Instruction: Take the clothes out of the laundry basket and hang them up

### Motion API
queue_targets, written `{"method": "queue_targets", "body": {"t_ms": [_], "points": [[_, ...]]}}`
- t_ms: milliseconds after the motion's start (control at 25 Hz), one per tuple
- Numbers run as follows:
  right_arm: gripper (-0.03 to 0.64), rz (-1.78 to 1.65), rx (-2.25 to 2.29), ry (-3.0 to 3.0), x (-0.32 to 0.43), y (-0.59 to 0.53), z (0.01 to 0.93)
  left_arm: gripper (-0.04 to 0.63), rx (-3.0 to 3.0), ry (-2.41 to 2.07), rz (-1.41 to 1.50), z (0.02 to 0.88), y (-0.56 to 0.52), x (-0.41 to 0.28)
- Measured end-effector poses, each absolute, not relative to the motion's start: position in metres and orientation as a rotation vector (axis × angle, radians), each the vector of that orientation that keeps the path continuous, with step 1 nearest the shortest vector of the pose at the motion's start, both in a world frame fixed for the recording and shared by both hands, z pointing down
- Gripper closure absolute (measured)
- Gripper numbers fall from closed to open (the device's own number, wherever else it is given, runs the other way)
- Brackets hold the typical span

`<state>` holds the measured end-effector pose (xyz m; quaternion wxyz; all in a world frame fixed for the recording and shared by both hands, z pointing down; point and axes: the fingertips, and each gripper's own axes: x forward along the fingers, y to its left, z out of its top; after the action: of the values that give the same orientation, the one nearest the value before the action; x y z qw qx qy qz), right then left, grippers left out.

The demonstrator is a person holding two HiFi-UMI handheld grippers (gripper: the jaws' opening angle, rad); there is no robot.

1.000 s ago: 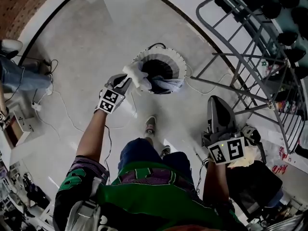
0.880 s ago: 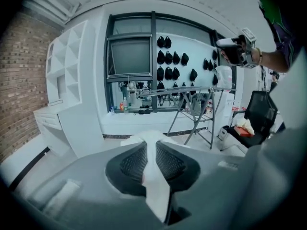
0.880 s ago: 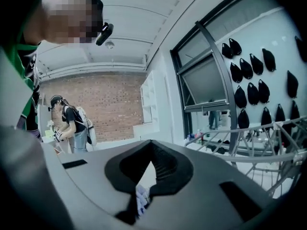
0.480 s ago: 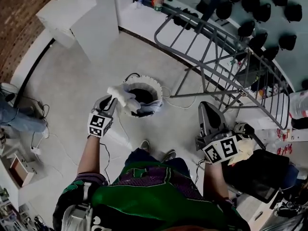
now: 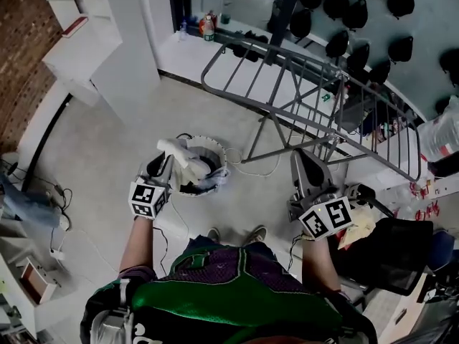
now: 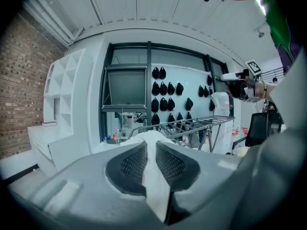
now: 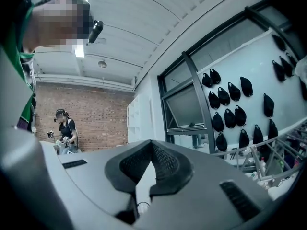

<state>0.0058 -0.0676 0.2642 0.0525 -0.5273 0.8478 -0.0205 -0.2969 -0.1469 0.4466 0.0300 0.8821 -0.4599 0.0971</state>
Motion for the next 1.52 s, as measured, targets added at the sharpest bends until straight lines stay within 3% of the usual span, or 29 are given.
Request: {"method": "queue_targets", "body": {"t_ms": [840, 1520], "points": [[0.617, 0.048, -1.625, 2.374, 0.213, -0.04, 0.217, 0.531, 2.907, -1.359, 0.158, 0.311, -0.165, -0.055], [0.617, 0.051, -1.585, 2.322, 0.33, -0.031, 0.217, 0.531, 2.936, -1.462, 0.137, 0.261, -0.183, 0.065]]}}
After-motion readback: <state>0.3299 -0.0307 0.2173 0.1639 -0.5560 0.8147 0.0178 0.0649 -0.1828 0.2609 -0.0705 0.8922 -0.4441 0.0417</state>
